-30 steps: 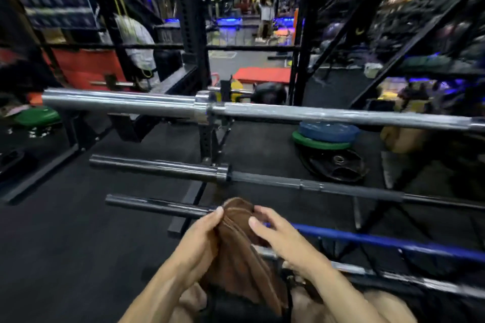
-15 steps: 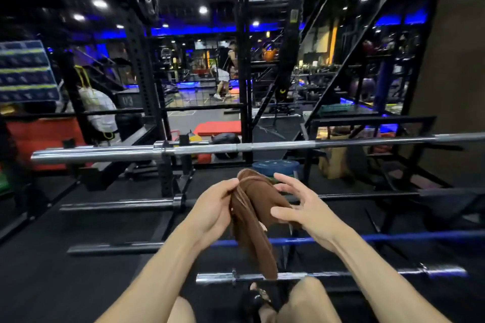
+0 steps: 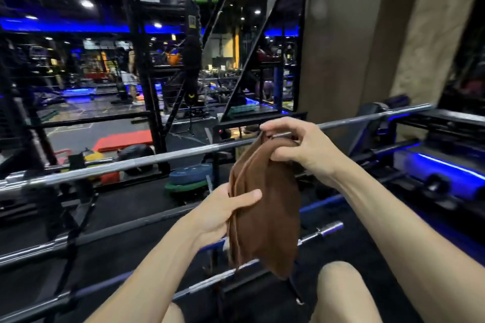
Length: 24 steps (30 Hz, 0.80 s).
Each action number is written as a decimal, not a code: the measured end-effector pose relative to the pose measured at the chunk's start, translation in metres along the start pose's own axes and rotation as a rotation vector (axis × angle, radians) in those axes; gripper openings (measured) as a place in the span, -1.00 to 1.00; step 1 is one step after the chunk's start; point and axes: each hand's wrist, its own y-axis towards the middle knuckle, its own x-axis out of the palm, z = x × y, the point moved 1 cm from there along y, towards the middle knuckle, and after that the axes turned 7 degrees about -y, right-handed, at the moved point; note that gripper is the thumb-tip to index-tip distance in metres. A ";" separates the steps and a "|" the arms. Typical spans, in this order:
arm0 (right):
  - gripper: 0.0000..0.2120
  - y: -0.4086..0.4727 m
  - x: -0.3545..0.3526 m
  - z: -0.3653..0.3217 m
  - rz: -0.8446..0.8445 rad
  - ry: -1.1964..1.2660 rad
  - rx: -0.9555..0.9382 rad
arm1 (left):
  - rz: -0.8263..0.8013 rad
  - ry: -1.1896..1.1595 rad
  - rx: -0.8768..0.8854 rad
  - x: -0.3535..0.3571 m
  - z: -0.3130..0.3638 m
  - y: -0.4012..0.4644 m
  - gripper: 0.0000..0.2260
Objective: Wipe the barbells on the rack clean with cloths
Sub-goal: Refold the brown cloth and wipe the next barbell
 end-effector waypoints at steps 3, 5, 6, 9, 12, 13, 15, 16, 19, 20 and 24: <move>-0.45 -0.012 -0.030 0.028 0.177 0.133 0.128 | -0.040 -0.074 -0.024 0.024 -0.010 0.023 -0.62; -0.41 -0.030 -0.036 0.067 0.223 0.309 0.377 | -0.043 -0.143 -0.029 0.041 -0.015 0.038 -0.63; -0.34 -0.044 -0.034 0.087 0.154 0.372 0.528 | -0.033 -0.170 -0.051 0.050 -0.019 0.045 -0.63; -0.17 -0.090 -0.026 0.135 -0.096 0.520 0.872 | -0.004 -0.215 -0.172 0.066 -0.041 0.072 -0.63; -0.42 -0.111 -0.036 0.164 -0.094 0.730 0.852 | 0.033 -0.236 -0.312 0.073 -0.073 0.106 -0.61; -0.51 -0.113 -0.043 0.174 -0.074 0.724 0.833 | 0.028 -0.233 -0.353 0.076 -0.083 0.118 -0.61; -0.59 -0.113 -0.057 0.204 0.051 0.661 0.799 | 0.039 -0.184 -0.389 0.082 -0.103 0.145 -0.64; -0.57 -0.113 -0.066 0.221 0.142 0.608 0.798 | 0.061 -0.133 -0.387 0.084 -0.114 0.160 -0.67; -0.59 -0.121 -0.090 0.269 0.325 0.429 0.794 | 0.134 0.103 -0.390 0.081 -0.152 0.206 -0.71; -0.66 -0.124 -0.097 0.281 0.377 0.396 0.768 | 0.141 0.172 -0.405 0.079 -0.166 0.220 -0.72; -0.84 -0.128 -0.114 0.327 0.471 0.184 0.701 | 0.241 0.219 -0.411 0.079 -0.223 0.273 -0.77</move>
